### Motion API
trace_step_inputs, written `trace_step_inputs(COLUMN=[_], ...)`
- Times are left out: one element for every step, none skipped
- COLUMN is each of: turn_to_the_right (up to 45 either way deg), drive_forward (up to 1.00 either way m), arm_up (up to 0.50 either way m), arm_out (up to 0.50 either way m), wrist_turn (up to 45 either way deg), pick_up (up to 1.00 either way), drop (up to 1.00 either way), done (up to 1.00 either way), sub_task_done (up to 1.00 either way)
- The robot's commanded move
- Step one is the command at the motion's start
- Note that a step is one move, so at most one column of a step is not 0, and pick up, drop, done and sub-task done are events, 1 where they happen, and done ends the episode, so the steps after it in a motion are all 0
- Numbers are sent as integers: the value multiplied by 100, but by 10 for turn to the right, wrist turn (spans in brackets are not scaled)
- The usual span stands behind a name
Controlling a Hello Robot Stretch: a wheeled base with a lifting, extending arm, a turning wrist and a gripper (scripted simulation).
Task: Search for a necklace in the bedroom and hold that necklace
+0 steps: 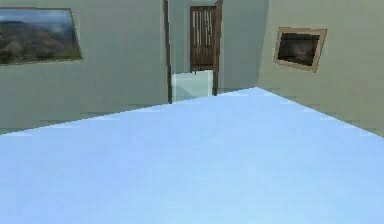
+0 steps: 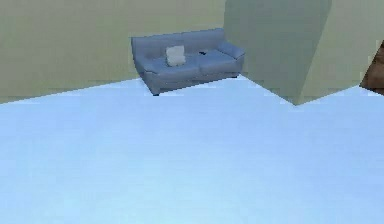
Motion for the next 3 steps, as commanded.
trace_step_inputs(turn_to_the_right=[0, 0, 0], drive_forward=[100, 100, 100], arm_up=[0, 0, 0], arm_out=[0, 0, 0], wrist_turn=[0, 0, 0], pick_up=[0, 0, 0], drop=[0, 0, 0], done=[0, 0, 0], sub_task_done=[0, 0, 0])
